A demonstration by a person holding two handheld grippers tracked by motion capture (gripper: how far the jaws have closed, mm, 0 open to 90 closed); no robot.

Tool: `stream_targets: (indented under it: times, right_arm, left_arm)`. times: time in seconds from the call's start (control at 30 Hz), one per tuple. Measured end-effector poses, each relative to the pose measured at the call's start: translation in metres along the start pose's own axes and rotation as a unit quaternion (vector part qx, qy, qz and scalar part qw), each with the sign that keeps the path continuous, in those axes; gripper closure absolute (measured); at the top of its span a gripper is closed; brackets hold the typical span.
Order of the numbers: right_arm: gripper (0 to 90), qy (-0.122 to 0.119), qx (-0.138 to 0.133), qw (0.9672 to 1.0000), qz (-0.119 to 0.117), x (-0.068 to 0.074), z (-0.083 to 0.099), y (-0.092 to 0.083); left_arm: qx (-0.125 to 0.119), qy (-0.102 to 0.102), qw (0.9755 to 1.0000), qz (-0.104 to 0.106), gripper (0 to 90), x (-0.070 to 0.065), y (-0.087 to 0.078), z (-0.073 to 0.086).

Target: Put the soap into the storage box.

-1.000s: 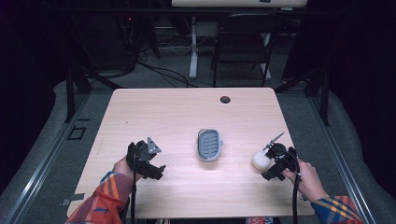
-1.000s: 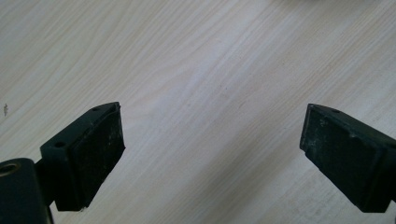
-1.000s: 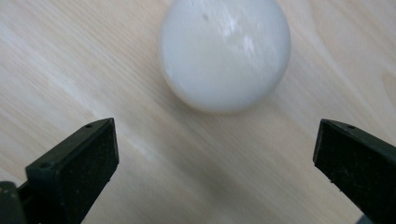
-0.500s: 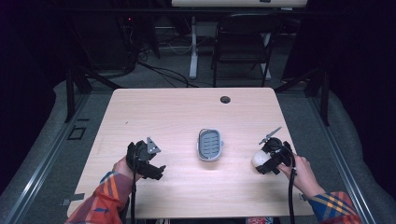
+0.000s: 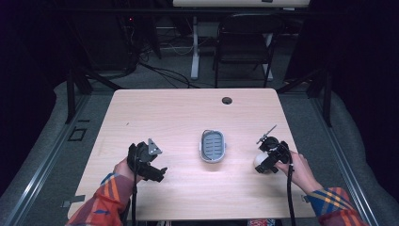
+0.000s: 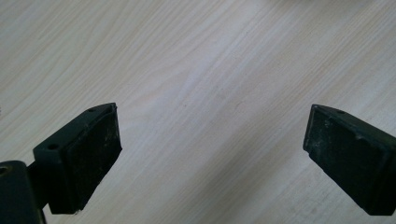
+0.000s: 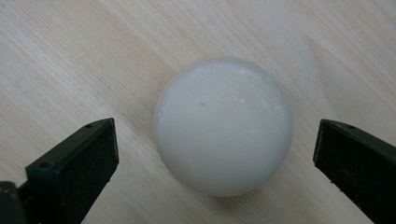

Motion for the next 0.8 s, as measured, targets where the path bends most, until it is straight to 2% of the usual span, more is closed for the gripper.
stream_targets:
  times: [0.03,0.13,0.17,0.23,0.27,0.33,0.37,0.47,0.6,0.63,0.67,0.8]
  right_arm:
    - [0.0,0.004,-0.008,1.0,-0.003,0.001,-0.001,0.001]
    - [0.0,-0.002,-0.004,1.0,-0.004,0.002,-0.003,0.002]
    - [0.0,-0.008,0.005,0.9999,-0.006,0.002,-0.005,0.005]
    - [0.0,0.001,-0.003,1.0,-0.007,0.004,-0.005,0.007]
    - [0.0,-0.011,0.01,0.9999,-0.004,0.003,-0.006,0.007]
    - [0.0,-0.006,0.01,0.9999,0.004,0.004,-0.008,0.01]
    - [0.0,-0.014,0.021,0.9997,0.005,0.003,-0.009,0.01]
    - [0.3,-0.011,0.033,0.9994,0.009,0.002,-0.009,0.013]
    - [0.0,-0.016,0.037,0.9991,0.008,0.002,-0.01,0.013]
    - [0.0,-0.004,0.023,0.9997,0.003,0.003,-0.009,0.016]
    - [0.0,-0.018,0.039,0.9991,0.004,0.002,-0.01,0.015]
    - [0.0,-0.017,0.042,0.999,0.005,0.002,-0.011,0.016]
  left_arm:
    - [0.0,0.0,1.0,0.0,4.0,0.0,0.0,0.0]
    - [-0.001,-0.001,1.0,0.001,3.9,0.0,0.0,0.0]
    - [-0.002,-0.001,1.0,0.001,3.8,0.0,0.0,0.0]
    - [-0.002,-0.001,1.0,0.002,3.8,0.0,-0.001,0.0]
    - [-0.002,-0.001,1.0,0.002,3.8,0.0,0.0,0.0]
    - [-0.002,-0.002,1.0,0.002,3.8,0.0,0.0,0.0]
    - [-0.002,-0.001,1.0,0.002,3.7,0.0,0.0,0.0]
    - [-0.002,-0.001,1.0,0.002,3.7,0.0,0.0,0.0]
    - [-0.003,-0.003,1.0,0.002,3.6,0.0,0.0,0.0]
    - [-0.003,-0.003,1.0,0.002,3.6,0.0,0.0,0.0]
    - [-0.003,-0.002,1.0,0.002,3.6,0.0,0.0,0.0]
    - [-0.003,-0.003,1.0,0.002,3.6,0.0,0.0,0.0]
Point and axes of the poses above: each handheld gripper's, and its own axes: y roughly forward along the jaws, z roughly out of its underside, x roughly to its left, the point moved 1 cm from there along y, roughly forward along the jaws, and after that the axes turned 6 degrees about -x, right-handed, at the moved point
